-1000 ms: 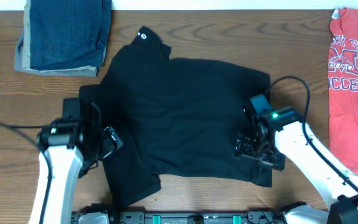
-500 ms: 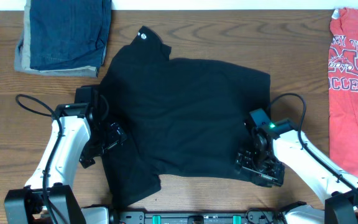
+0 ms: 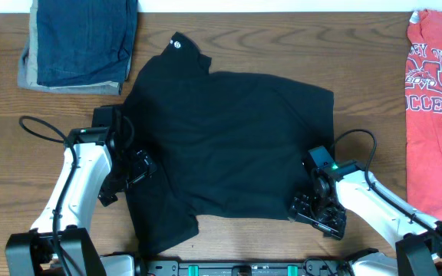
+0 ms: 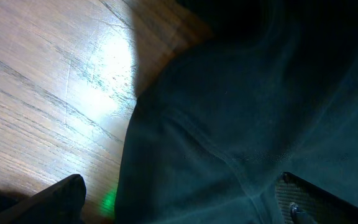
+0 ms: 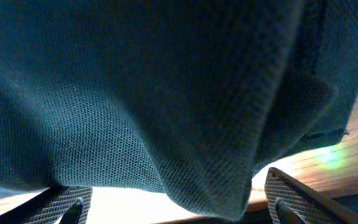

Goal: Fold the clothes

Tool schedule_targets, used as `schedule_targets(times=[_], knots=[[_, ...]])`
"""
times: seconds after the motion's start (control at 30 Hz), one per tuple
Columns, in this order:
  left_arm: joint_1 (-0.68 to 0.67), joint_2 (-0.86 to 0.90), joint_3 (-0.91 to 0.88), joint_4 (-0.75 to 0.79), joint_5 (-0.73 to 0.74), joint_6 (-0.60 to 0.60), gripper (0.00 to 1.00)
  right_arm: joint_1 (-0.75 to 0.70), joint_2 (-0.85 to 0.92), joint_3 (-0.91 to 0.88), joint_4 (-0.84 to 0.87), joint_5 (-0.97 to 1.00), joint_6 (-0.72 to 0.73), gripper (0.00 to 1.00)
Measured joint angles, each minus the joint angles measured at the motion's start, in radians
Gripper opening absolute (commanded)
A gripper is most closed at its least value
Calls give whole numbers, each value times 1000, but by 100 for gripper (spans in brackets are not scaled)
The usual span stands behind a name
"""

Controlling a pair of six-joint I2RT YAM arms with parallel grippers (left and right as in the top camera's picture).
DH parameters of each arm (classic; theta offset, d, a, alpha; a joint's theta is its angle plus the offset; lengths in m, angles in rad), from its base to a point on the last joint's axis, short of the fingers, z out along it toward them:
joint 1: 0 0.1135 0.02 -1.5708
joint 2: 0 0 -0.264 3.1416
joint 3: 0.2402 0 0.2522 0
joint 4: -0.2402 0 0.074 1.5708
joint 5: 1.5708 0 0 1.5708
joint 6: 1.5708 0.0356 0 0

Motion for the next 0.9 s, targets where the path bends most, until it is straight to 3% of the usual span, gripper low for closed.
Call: schedule_targets(times=[0.4,0.73,0.9], knots=[[0,0,0,0,0,20,98,-3,-24,0,46,25,199,84],[0,0,0,-4,0,26,98,-4,-335,-1,-21,64,213,93],[0,0,0,-4,0,26,98,-4,-370,-5,-80,107,234,93]])
